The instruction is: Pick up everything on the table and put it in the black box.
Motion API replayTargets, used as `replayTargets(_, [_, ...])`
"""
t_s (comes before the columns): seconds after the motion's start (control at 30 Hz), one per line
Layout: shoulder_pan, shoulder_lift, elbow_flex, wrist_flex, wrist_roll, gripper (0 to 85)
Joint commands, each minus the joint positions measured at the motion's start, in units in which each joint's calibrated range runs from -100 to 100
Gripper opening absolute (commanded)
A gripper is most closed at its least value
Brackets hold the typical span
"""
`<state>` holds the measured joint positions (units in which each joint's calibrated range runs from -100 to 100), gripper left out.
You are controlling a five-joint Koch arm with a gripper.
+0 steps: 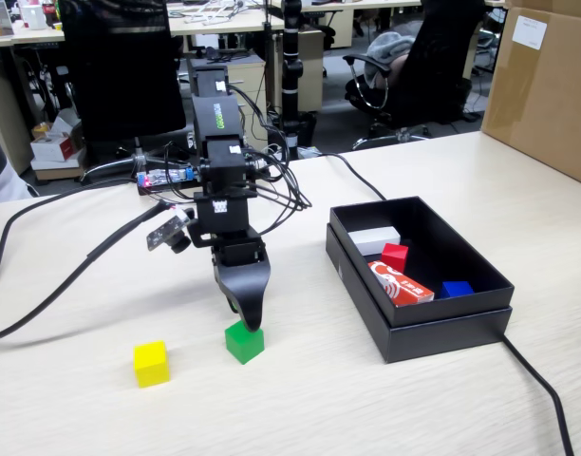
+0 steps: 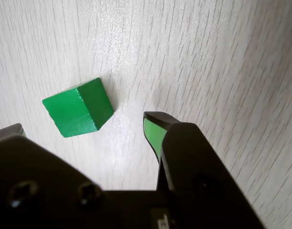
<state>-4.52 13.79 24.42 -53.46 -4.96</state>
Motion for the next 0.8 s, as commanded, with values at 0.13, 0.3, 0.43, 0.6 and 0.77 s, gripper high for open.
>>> replayTargets(0.13, [0.0,-0.5,4.1,5.7,-0.2,47.5])
replayTargets(0.3, [0.0,3.8,6.0,8.1,-0.3,47.2])
replayTargets(0.43, [0.0,5.7,7.0,8.1,-0.3,47.2])
replayTargets(0.6, [0.1,5.9,6.1,5.8,-0.2,39.6])
replayTargets(0.77, [0.1,5.9,5.1,2.5,-0.3,28.5])
